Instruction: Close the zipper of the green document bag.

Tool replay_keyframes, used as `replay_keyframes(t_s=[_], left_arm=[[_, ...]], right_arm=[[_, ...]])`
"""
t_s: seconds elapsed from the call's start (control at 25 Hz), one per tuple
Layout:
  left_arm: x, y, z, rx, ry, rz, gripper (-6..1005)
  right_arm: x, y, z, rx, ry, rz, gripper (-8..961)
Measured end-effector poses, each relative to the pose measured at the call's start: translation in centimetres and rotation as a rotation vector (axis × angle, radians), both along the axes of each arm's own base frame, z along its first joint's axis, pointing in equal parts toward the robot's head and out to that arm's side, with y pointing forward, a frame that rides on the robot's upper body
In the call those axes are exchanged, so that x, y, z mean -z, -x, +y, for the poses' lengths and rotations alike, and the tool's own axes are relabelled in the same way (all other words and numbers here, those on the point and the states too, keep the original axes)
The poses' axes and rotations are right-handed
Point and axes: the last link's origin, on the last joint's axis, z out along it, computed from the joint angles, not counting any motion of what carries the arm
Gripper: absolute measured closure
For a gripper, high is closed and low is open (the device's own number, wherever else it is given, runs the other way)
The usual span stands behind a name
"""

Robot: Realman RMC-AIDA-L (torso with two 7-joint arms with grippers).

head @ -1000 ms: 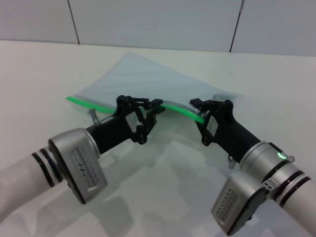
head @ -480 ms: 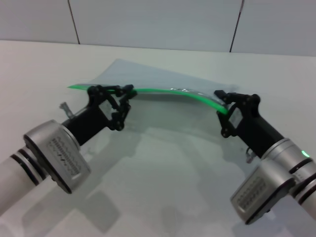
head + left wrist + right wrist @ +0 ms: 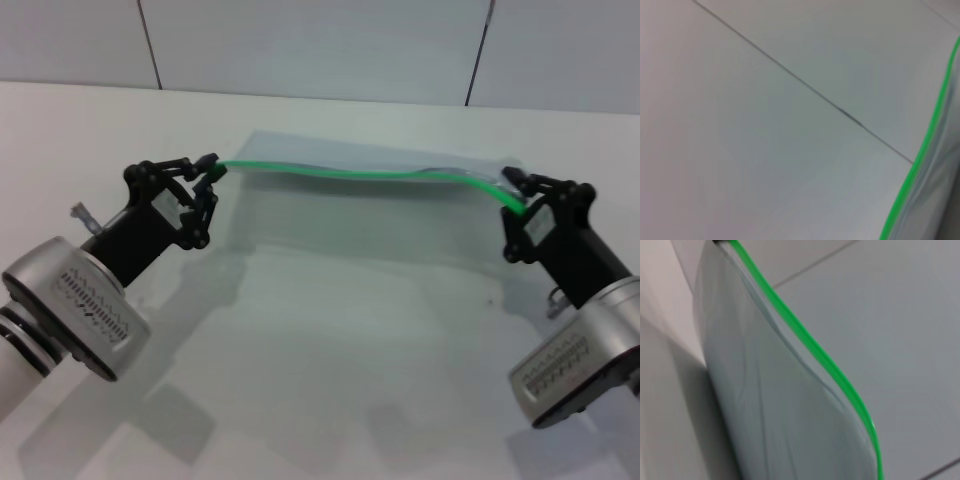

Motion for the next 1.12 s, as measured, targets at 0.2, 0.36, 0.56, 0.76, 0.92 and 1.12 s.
replay_keyframes(t_s=[0.2,0.36,0.56,0.76,0.92,1.12], left_arm=[[-0.4,-0.2,-0.2,0.017,-0.024,-0.028,911],[-0.3,-1.2,-0.1,0.056,-0.023,-0.054,910],[0.0,-2.4,-0.3,0.093,-0.014,-0.115,842],[-1.3,-3.2,-0.7,0.116,-0.008,-0.298,696],[-3.0,-3.4,-0.6,0.106,0.015,-0.507,610],[-5.5,-2.2,0.0,0.027,-0.030,-0.752,503]], right_arm=[[-0.8,-0.6,0.1,0.024,-0.033,0.028,908],[-2.2,-0.8,0.7,0.073,-0.135,0.110,908],[-4.6,-0.7,1.0,0.120,-0.294,0.262,908],[-5.6,-0.6,0.7,0.110,-0.311,0.449,758],[-6.2,-0.5,0.6,0.105,-0.275,0.665,476],[-7.1,-0.5,0.9,0.106,-0.174,1.025,368]])
